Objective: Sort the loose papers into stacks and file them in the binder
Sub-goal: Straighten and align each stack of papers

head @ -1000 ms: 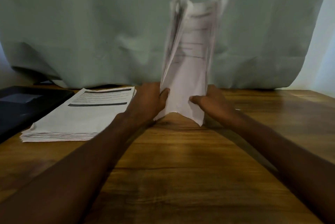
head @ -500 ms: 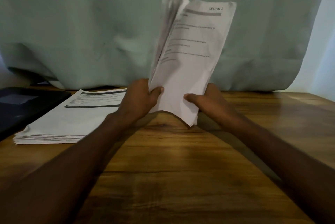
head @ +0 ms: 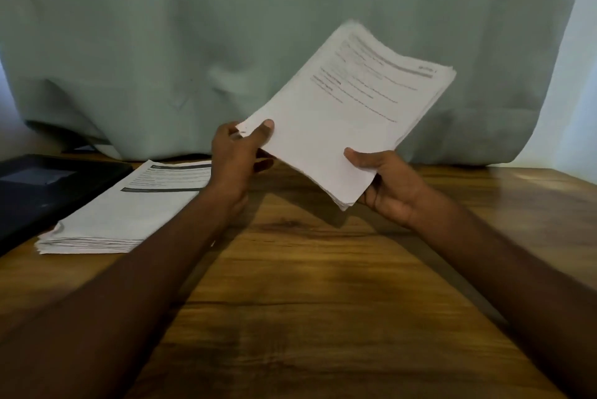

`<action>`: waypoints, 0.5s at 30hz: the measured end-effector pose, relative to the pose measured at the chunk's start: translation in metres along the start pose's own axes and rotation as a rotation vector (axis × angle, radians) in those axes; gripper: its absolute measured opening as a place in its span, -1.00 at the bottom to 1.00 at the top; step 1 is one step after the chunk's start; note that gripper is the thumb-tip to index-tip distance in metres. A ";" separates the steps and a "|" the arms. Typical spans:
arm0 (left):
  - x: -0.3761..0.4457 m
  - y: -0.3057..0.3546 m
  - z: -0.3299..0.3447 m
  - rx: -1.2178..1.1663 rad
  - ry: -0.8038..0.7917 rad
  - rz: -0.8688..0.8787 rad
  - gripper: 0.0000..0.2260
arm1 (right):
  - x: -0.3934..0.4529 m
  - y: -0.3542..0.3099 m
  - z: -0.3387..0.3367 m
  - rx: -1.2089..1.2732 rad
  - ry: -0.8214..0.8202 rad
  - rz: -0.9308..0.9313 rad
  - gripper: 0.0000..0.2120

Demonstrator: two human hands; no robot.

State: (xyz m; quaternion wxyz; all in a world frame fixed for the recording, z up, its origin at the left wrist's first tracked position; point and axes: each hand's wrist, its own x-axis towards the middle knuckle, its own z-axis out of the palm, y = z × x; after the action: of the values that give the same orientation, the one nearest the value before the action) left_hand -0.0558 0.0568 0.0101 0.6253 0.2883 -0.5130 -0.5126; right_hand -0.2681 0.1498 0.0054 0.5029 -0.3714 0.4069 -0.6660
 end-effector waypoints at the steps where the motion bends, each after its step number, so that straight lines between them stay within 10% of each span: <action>1: -0.004 0.000 0.004 -0.134 -0.066 -0.072 -0.59 | 0.000 0.000 0.000 0.028 -0.021 0.013 -0.62; 6: -0.028 -0.007 0.033 -0.386 -0.227 -0.236 -0.63 | 0.000 0.019 0.007 -0.004 -0.002 0.049 -0.60; 15: -0.009 -0.001 0.016 -0.105 0.085 -0.025 -0.83 | 0.006 0.017 0.009 -0.113 -0.011 -0.099 -0.56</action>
State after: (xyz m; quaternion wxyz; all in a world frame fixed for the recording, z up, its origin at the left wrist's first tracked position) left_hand -0.0706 0.0672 0.0115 0.6543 0.2827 -0.4547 -0.5340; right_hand -0.2549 0.1391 -0.0063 0.4498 -0.4223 0.4225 -0.6639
